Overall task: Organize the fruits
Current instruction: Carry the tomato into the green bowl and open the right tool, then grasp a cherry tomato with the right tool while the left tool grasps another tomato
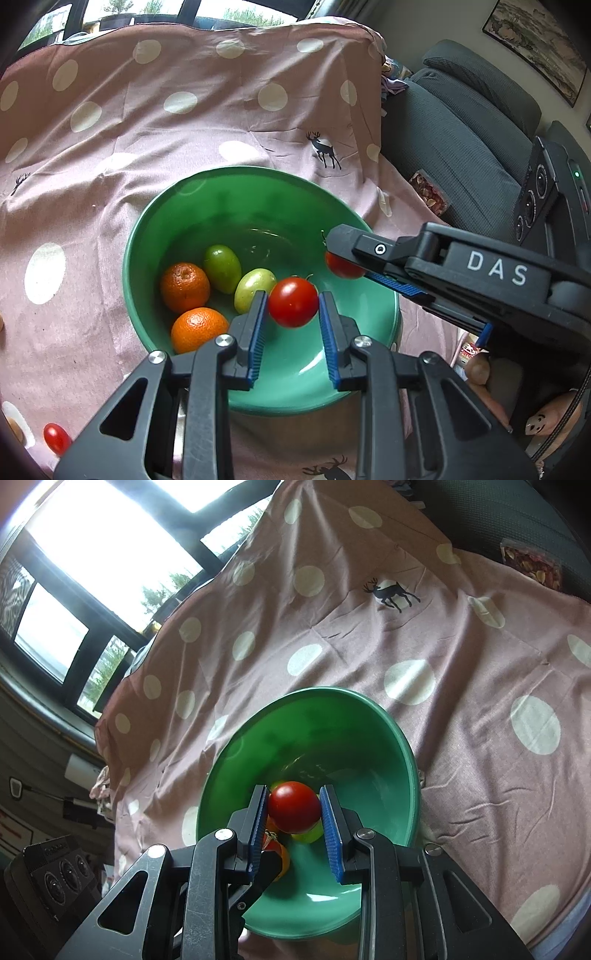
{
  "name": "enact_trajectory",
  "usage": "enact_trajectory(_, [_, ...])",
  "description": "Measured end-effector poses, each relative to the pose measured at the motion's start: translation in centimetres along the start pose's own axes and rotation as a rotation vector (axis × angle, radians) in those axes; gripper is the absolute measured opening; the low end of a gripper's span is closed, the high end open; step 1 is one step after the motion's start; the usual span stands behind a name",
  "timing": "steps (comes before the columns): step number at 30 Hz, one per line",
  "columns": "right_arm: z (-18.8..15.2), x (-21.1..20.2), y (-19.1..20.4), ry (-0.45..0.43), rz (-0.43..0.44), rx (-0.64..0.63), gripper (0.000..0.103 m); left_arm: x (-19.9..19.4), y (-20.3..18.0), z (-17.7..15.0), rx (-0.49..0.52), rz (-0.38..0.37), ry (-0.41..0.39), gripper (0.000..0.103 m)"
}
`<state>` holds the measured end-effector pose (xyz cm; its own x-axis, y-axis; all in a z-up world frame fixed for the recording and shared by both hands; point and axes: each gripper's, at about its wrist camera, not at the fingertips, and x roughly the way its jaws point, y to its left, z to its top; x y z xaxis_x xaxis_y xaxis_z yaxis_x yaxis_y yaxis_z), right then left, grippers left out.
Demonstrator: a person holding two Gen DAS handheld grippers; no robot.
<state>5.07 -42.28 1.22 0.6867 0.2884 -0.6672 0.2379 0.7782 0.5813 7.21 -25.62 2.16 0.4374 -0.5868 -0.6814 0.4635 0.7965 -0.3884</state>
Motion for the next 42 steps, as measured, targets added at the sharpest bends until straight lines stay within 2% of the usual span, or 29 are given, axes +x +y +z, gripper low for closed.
enact_trajectory(2, [0.0,0.0,0.0,0.001,-0.012,0.000,0.030,-0.2,0.1,0.0,-0.004,0.000,-0.007,0.030])
enact_trajectory(5, [0.1,-0.1,0.0,0.003,-0.023,0.001,0.035,-0.8,0.3,-0.1,-0.012,-0.011,-0.018,0.052])
enact_trajectory(9, [0.0,-0.3,0.1,-0.006,-0.019,0.001,0.045,-2.2,0.7,-0.2,-0.032,-0.012,-0.041,0.057])
enact_trajectory(13, [-0.1,-0.5,0.8,-0.001,-0.022,-0.020,0.045,-4.7,1.8,-0.4,-0.056,-0.010,-0.078,0.063])
enact_trajectory(15, [-0.3,-0.5,1.4,0.004,-0.017,-0.039,0.050,-6.3,2.9,-0.6,-0.077,0.007,-0.105,0.071])
enact_trajectory(17, [-0.5,-0.6,2.2,0.006,-0.002,-0.061,0.058,-8.2,4.3,-1.0,-0.102,0.037,-0.131,0.073])
enact_trajectory(21, [-1.4,-0.8,4.6,0.013,0.051,-0.133,0.059,-11.7,8.0,-1.9,-0.157,0.140,-0.166,0.078])
enact_trajectory(25, [-2.7,0.0,7.6,0.064,0.112,-0.213,0.060,-14.9,12.6,-2.7,-0.225,0.287,-0.187,0.079])
enact_trajectory(31, [-6.0,3.0,12.2,0.195,0.167,-0.344,0.060,-18.2,19.0,-4.1,-0.315,0.400,-0.181,0.079])
enact_trajectory(34, [-8.0,4.9,14.0,0.264,0.173,-0.405,0.060,-18.3,21.1,-5.0,-0.349,0.425,-0.163,0.077])
enact_trajectory(37, [-10.1,7.0,15.2,0.351,0.179,-0.452,0.060,-17.6,22.4,-6.3,-0.373,0.410,-0.134,0.075])
enact_trajectory(38, [-10.8,7.6,15.6,0.378,0.182,-0.465,0.060,-17.1,22.6,-6.5,-0.373,0.411,-0.121,0.072])
enact_trajectory(41, [-12.8,9.1,16.4,0.448,0.191,-0.500,0.060,-15.8,23.1,-6.9,-0.370,0.396,-0.087,0.048])
enact_trajectory(42, [-13.3,9.6,16.5,0.473,0.200,-0.503,0.060,-15.3,23.3,-7.1,-0.375,0.386,-0.075,0.044])
